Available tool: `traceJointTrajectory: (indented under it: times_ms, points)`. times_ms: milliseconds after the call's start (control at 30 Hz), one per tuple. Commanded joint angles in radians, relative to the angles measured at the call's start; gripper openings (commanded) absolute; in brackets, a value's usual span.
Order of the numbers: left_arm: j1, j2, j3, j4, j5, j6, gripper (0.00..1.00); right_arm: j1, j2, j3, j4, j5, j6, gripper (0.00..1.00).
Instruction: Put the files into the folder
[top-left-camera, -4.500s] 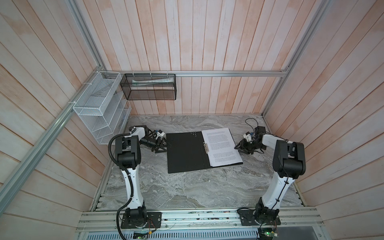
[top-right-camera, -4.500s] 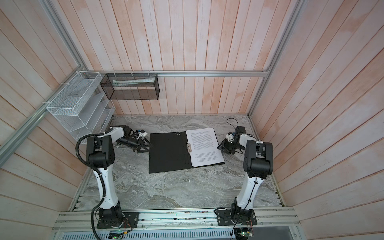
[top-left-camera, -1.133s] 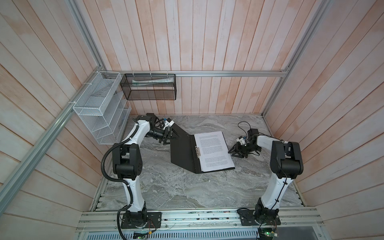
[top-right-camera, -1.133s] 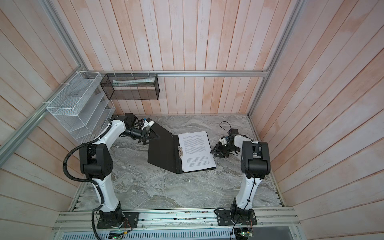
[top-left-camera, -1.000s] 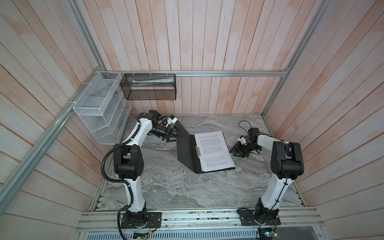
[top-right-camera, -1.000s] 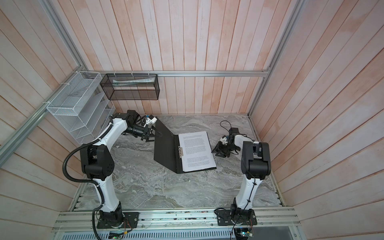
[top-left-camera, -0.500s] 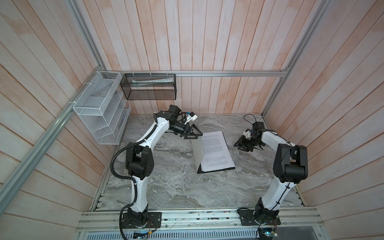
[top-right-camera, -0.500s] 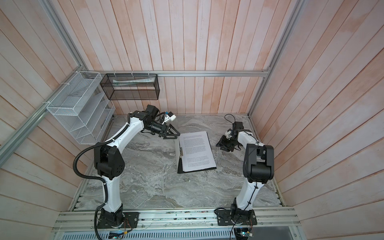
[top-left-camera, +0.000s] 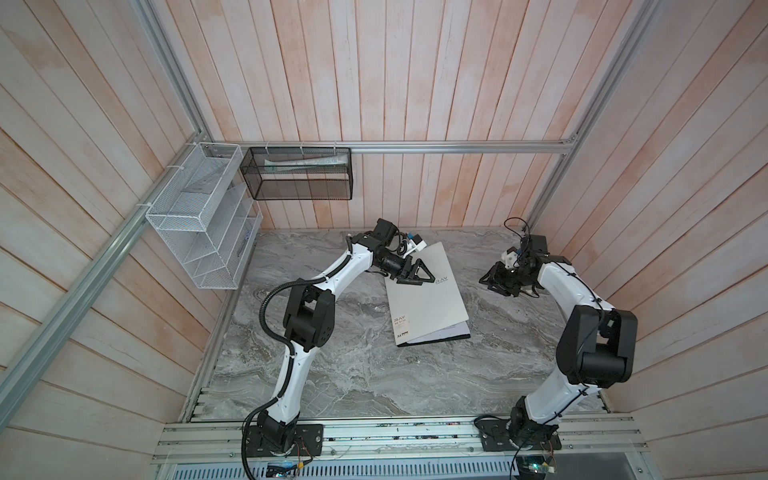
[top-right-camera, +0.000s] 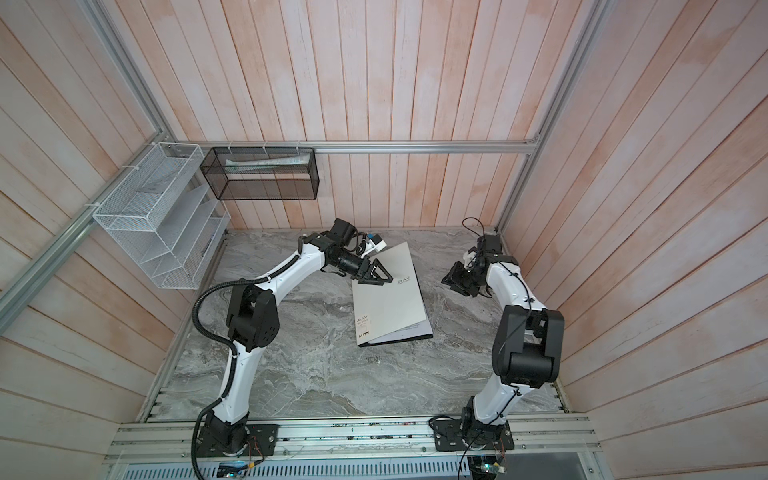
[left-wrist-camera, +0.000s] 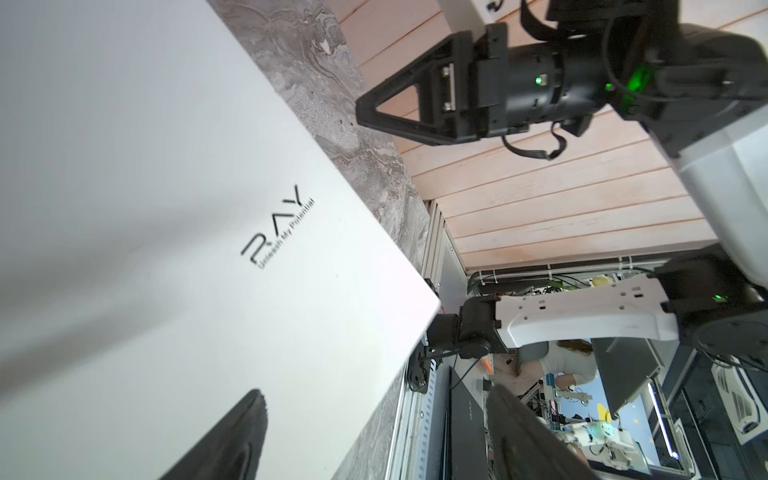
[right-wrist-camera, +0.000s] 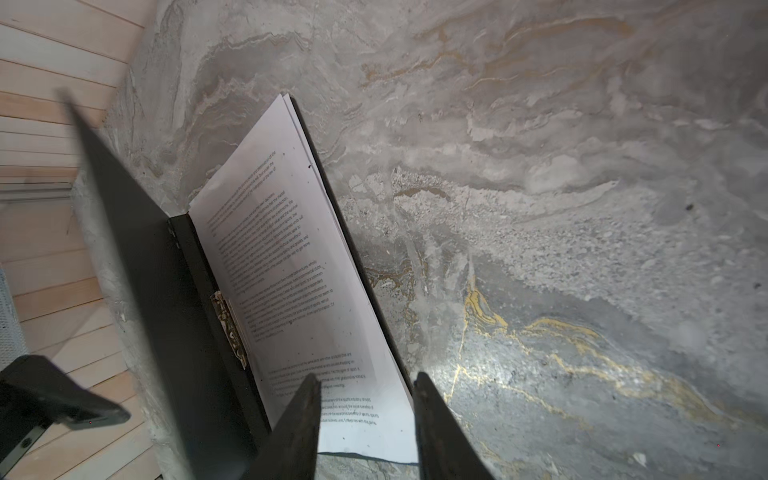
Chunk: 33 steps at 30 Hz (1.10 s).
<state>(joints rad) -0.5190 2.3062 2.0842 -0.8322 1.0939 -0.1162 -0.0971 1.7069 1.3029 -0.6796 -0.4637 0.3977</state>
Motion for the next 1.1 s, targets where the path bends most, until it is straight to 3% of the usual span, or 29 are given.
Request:
traceJointTrajectory:
  times_ms: [0, 200, 333, 467, 567, 600, 633, 800, 967, 1067]
  points:
    - [-0.014, 0.032, 0.001, 0.099, -0.045, -0.041, 0.85, -0.003, -0.022, 0.014, -0.037, 0.018, 0.009, 0.39]
    - [-0.03, 0.082, -0.009, 0.129, -0.103, -0.047, 0.85, 0.007, -0.061, -0.073, 0.07, -0.053, 0.039, 0.38]
    - [-0.027, 0.039, -0.015, 0.095, -0.174, 0.006, 0.85, 0.037, -0.052, -0.097, 0.08, -0.072, 0.016, 0.36]
    - [-0.016, -0.136, -0.156, 0.109, -0.371, 0.09, 0.88, 0.057, -0.095, -0.165, 0.176, -0.006, 0.013, 0.35]
    - [0.005, -0.335, -0.386, 0.221, -0.578, 0.122, 0.97, 0.075, -0.172, -0.228, 0.314, 0.077, -0.01, 0.39]
    - [0.024, -0.397, -0.462, 0.26, -0.616, 0.117, 1.0, 0.076, -0.198, -0.249, 0.363, 0.091, -0.019, 0.68]
    - [0.054, -0.459, -0.541, 0.307, -0.635, 0.1, 1.0, 0.075, -0.222, -0.267, 0.414, 0.104, -0.032, 0.97]
    - [0.292, -0.69, -0.833, 0.469, -0.598, -0.001, 1.0, 0.079, -0.337, -0.401, 0.685, 0.181, -0.156, 0.98]
    - [0.574, -0.871, -1.176, 0.742, -0.51, -0.028, 1.0, 0.086, -0.548, -0.8, 1.264, 0.379, -0.293, 0.98]
    - [0.675, -0.967, -1.378, 0.944, -0.525, 0.01, 1.0, 0.083, -0.592, -0.869, 1.286, 0.46, -0.395, 0.98]
